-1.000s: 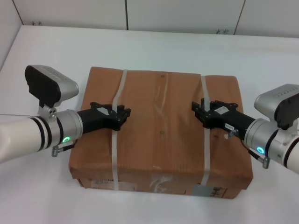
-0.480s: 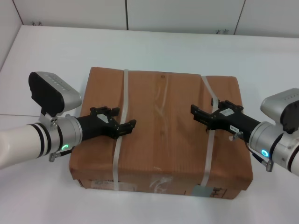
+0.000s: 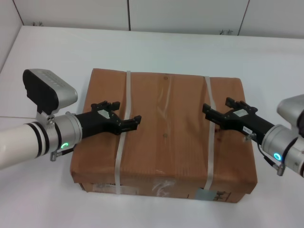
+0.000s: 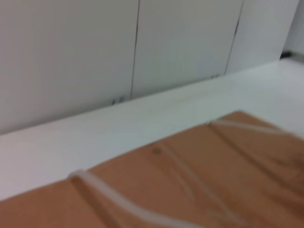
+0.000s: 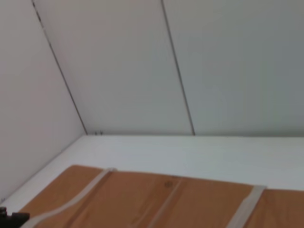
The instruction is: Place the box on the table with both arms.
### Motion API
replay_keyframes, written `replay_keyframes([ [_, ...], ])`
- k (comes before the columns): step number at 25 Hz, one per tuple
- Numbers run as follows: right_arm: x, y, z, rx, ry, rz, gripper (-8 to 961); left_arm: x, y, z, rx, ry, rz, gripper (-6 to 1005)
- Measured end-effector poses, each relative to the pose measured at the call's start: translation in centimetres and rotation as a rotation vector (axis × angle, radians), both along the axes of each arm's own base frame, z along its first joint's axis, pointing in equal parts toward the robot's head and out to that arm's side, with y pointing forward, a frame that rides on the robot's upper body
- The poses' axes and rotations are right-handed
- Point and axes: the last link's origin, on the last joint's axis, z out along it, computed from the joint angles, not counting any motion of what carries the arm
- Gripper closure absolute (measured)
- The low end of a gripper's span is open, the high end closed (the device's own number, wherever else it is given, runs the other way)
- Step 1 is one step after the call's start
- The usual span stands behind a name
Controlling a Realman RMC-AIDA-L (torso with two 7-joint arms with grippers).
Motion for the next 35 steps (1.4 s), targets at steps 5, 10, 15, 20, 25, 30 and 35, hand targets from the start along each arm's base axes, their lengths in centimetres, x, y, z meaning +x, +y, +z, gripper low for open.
replay_keyframes([
  [5, 0.6, -0.5, 1.6, 0.067, 0.054, 0.027, 73, 1.0, -0.3, 0.6, 0.006, -0.079, -0.046, 146],
  [10, 0.8, -1.6, 4.3, 0.125, 0.104, 0.159, 74, 2.1, -1.3, 2.3, 0.034, -0.191, -0.136, 144],
  [15, 0.0, -3.1, 6.5, -0.005, 0.128, 0.365, 75, 3.7, -2.7, 4.5, -0.021, -0.313, -0.286, 142],
  [20, -2.0, -3.9, 7.9, -0.220, 0.122, 0.577, 76, 4.9, -4.4, 7.5, -0.164, -0.415, -0.437, 144],
  [25, -3.2, -4.3, 8.4, -0.262, 0.157, 0.661, 76, 5.4, -5.5, 8.7, -0.272, -0.441, -0.527, 147],
  [30, -3.3, -4.3, 8.4, -0.258, 0.157, 0.671, 76, 5.8, -5.5, 8.5, -0.283, -0.443, -0.536, 147],
  [35, -3.3, -4.1, 8.5, -0.224, 0.154, 0.670, 76, 5.7, -5.3, 8.2, -0.276, -0.439, -0.525, 147],
])
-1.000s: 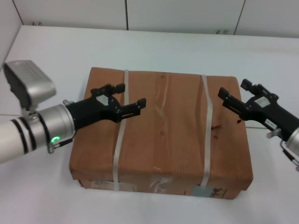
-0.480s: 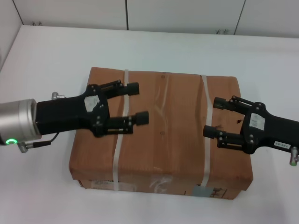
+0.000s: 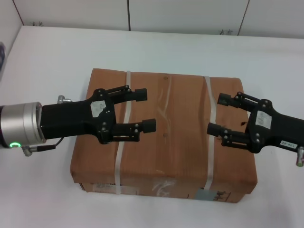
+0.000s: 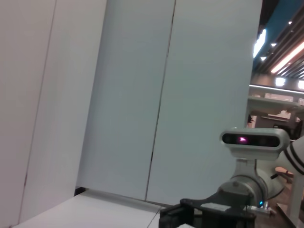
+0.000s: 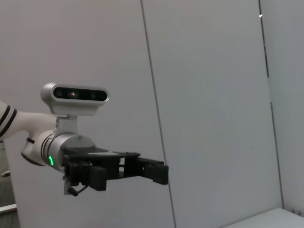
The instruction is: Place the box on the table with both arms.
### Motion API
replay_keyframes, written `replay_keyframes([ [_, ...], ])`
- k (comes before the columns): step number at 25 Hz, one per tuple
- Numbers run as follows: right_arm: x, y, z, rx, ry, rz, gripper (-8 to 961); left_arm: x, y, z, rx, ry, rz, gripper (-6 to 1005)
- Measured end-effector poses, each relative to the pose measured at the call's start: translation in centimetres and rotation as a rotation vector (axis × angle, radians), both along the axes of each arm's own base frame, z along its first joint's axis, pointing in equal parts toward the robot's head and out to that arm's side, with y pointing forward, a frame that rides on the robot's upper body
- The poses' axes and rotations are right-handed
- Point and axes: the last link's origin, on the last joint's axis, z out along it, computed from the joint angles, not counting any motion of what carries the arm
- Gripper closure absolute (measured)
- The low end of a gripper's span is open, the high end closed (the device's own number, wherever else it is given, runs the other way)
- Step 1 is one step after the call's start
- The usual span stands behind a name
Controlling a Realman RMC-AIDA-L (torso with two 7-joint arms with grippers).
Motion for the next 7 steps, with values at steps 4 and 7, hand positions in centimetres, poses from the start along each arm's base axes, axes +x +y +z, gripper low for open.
replay_keyframes([
  [4, 0.22, 0.07, 0.11, 0.023, 0.005, -0.018, 76, -0.09, 0.21, -0.41, 0.013, 0.007, 0.021, 147],
  [7, 0.59, 0.20, 0.29, 0.061, 0.014, -0.045, 76, -0.16, 0.35, -0.71, 0.030, 0.012, 0.031, 147],
])
